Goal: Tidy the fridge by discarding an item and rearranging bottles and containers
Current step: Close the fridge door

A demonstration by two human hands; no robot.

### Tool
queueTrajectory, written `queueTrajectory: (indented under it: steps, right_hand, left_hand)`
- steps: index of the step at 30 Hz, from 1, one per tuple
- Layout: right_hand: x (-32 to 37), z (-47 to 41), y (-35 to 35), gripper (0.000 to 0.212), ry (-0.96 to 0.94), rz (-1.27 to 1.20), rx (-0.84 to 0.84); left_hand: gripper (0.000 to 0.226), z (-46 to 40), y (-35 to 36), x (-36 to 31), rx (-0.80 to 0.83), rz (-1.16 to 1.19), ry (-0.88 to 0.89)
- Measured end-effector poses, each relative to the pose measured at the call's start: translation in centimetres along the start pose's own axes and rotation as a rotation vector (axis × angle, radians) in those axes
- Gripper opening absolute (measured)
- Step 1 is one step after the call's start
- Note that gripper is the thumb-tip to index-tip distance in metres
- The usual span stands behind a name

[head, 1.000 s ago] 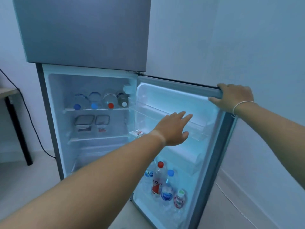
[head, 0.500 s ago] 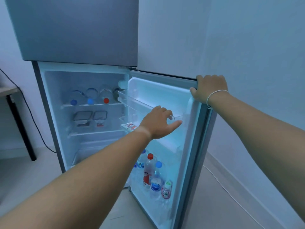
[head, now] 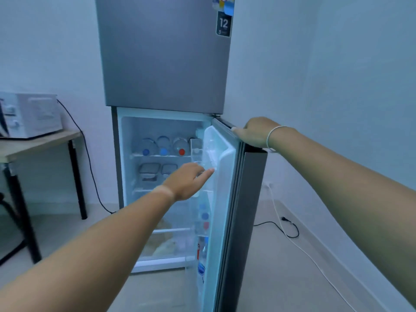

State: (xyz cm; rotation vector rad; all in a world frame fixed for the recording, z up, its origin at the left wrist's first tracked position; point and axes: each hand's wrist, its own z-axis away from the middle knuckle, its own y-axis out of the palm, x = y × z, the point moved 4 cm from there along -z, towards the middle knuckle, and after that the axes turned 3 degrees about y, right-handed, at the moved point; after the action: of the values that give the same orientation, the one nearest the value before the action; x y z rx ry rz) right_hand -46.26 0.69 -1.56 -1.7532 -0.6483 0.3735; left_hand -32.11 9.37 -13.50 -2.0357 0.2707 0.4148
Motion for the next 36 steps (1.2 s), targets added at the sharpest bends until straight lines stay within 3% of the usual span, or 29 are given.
queueTrajectory:
  steps: [3,6,9,12,17,20,23,27,31,36]
  right_hand:
    - [4.0,0.4,0.6,0.06,-0.069,-0.109,0.041]
    - [7.2,0.4,1.7,0.06,-0.126,-0.271,0.043]
    - [10.2,-0.4,3.0,0.055,-0.205,-0.463,0.085]
    - [12.7,-1.6,4.8,0.046,-0.295,-0.586,0.15]
    - [15.8,-5.3,7.6,0.041,-0.378,-0.586,0.173]
    - [17.1,-8.3,9.0,0.048,-0.401,-0.564,0.172]
    - [17.7,-11.6,10.4,0.05,-0.402,-0.57,0.158]
    - [16.8,-17.1,12.5,0.052,-0.376,-0.511,0.099]
    - [15.3,-22.6,14.1,0.054,-0.377,-0.271,-0.051]
    - [12.0,-28.9,17.0,0.06,-0.249,-0.173,-0.216]
  left_hand:
    - [0.049,1.4,-2.7,2.8,0.041,-0.006,-0.117]
    - [0.04,2.1,-6.0,4.6,-0.014,0.103,-0.225]
    - [0.036,1.7,-9.9,4.4,-0.274,0.178,-0.143]
    - [0.034,1.1,-12.1,4.0,-0.459,0.077,-0.055]
    - [0.047,-1.2,-11.6,6.9,-0.321,-0.471,-0.02]
    - [0.048,-2.7,-12.0,10.8,-0.297,-0.622,-0.13]
    - [0.068,-3.6,-12.8,14.5,-0.297,-0.713,-0.139]
    - [0.056,-5.0,-13.4,19.1,-0.284,-0.755,-0.152]
    - [0.051,-7.2,-14.2,23.8,-0.329,-0.721,-0.152]
    - [0.053,-10.7,-13.9,29.4,-0.395,-0.617,-0.201]
